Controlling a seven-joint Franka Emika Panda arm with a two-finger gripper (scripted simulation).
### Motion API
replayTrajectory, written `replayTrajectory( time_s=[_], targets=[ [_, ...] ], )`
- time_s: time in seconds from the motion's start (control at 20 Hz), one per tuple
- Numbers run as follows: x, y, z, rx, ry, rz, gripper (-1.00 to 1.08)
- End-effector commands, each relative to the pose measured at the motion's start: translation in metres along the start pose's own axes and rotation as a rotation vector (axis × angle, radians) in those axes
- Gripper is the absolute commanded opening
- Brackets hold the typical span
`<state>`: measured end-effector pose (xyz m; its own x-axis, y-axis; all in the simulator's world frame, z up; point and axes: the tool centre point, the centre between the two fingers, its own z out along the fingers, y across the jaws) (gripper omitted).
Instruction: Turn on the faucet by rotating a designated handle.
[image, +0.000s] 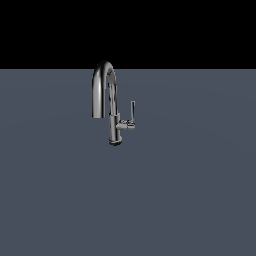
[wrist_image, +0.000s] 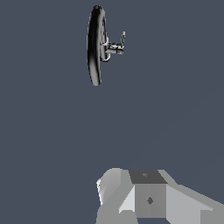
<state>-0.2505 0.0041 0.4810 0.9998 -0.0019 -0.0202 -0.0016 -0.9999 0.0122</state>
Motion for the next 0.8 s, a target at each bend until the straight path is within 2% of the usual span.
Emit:
replayTrajectory(
  time_s=[0.0, 0.4, 0.75],
  targets=[
    [0.0, 0.0, 0.0, 0.0, 0.0, 0.0, -1.0],
    [0.009, -0.001, 0.001, 0.023, -0.021, 0.023, -1.0],
    [0.032, -0.004, 0.006, 0.083, -0.074, 0.083, -1.0]
  ],
)
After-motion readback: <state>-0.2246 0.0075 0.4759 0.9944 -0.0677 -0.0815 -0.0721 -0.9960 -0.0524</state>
